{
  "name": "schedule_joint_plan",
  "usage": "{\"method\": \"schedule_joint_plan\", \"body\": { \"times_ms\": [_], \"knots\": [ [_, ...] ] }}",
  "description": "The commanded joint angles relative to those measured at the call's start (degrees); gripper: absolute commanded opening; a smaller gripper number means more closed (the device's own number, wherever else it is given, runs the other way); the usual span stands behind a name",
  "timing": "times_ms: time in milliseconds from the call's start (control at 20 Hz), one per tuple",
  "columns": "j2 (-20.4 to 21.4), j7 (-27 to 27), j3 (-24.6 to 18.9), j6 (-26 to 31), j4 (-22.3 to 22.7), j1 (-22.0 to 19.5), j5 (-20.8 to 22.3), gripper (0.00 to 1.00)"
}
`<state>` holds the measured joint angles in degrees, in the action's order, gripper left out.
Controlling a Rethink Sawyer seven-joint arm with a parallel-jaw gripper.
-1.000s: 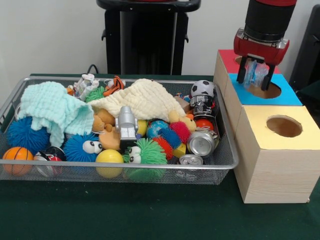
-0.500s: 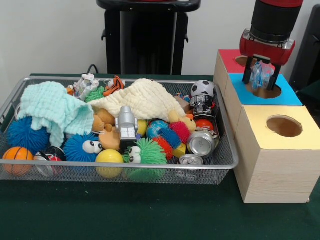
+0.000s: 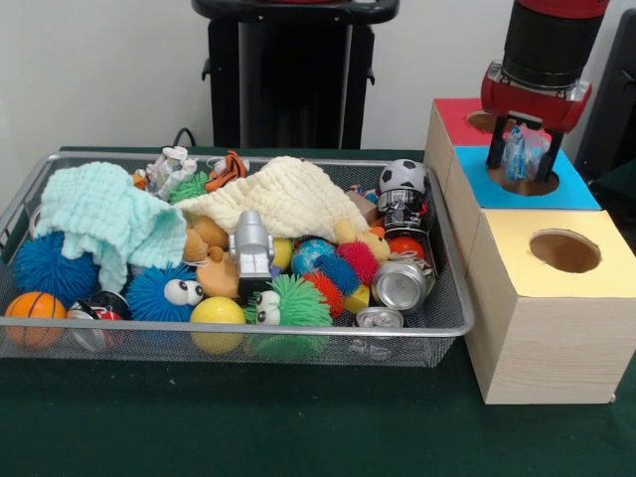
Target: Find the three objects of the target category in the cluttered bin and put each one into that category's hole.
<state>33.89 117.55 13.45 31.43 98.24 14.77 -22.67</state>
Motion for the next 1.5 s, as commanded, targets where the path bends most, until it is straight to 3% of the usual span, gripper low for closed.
{"method": "schedule_joint_plan", "body": {
  "times_ms": [50,450,1250,1300,1450,1500],
  "knots": [
    [-5.3,13.3,-5.0,-2.2,-1.6,0.7,-2.7,1.00],
    [-7.6,14.1,-4.6,-1.9,-4.9,1.5,-4.2,1.00],
    [-6.4,10.5,-5.1,-1.6,-3.6,-0.2,-3.2,1.00],
    [-5.8,9.9,-5.7,-3.8,-2.5,-0.4,-3.2,0.00],
    [-5.0,9.2,-7.0,-5.3,-1.2,-1.3,-3.6,0.00],
    [-5.2,9.7,-5.8,-2.8,-2.4,-0.7,-3.1,0.00]
  ]
}}
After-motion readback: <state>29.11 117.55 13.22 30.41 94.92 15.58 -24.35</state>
